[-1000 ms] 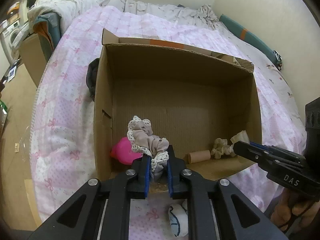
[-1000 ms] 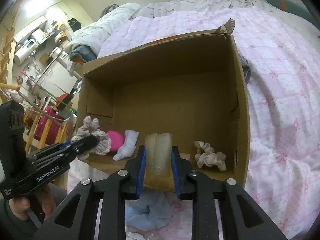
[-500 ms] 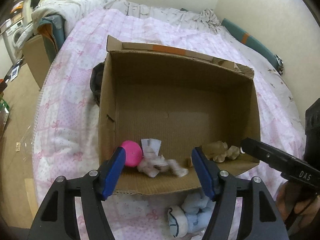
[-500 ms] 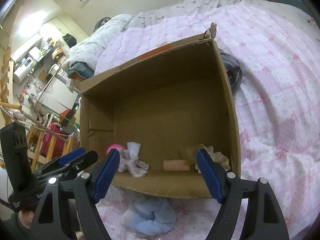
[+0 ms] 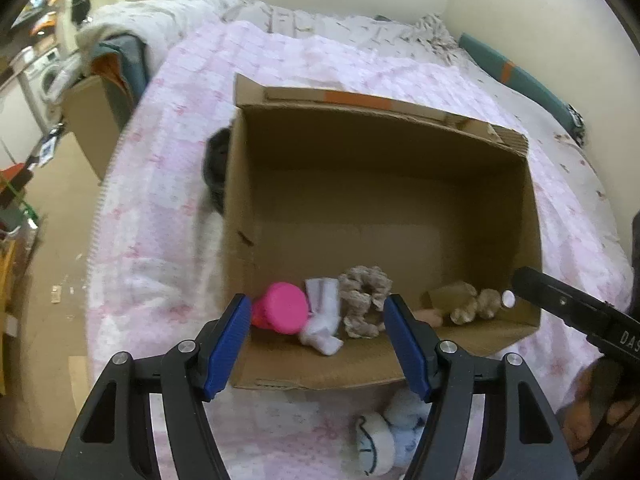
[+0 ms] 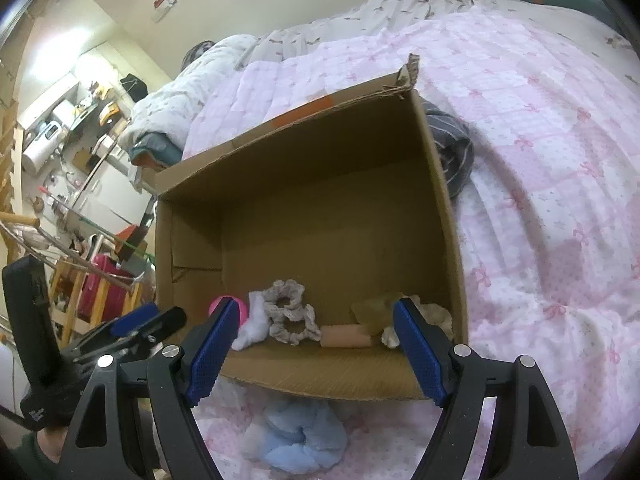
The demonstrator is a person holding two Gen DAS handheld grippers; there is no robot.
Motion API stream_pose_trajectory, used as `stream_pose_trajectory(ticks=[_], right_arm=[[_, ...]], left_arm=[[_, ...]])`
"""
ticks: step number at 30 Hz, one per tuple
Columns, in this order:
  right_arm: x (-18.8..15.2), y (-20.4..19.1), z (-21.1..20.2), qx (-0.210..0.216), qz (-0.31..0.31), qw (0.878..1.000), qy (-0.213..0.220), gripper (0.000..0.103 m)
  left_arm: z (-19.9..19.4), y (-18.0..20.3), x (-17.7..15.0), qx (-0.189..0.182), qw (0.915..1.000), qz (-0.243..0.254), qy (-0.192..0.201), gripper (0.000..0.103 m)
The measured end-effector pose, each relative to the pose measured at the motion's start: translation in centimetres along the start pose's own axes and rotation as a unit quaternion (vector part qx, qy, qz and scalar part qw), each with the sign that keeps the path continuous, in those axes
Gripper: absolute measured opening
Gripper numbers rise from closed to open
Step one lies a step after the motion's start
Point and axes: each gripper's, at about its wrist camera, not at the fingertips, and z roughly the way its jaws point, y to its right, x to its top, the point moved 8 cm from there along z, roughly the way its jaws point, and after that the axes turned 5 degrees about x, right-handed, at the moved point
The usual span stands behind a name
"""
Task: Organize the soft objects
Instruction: 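Open the left tool to drop the scrunchie while the right tool releases the paper piece, then grasp the small barcode plastic bag with the left tool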
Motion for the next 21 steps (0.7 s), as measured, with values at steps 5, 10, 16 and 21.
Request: stream_pose_trajectory(ticks=[5,10,16,21], right_arm=[[-0.8,-0.2,-0.8,0.013,0.008,1.0,-0.011,0.084],[-2.3,-1.3,-1.9,0.032,0.003,0.999,-0.018,0.084],[-3.3,0.0,-3.3,0.022,0.021,0.999,-0.012,0.084],[-3.0,0.7,-4.6,0.019,0.035,0.999,0.011,0.084]], left_arm=[[-1.1,-1.0,-0.6,0.026,0.9996,0.009,0.006,0.066],[-2.4,-1.7,-2.3,0.027,0.9996,0.001,0.0,0.066],[-1.9,0.9,-8.8,-0.023,0.9952,0.007,-0.095,0.066],[-1.5,3.7,-14.7,-0.009,0.9844,-0.024,-0.174,0.066]])
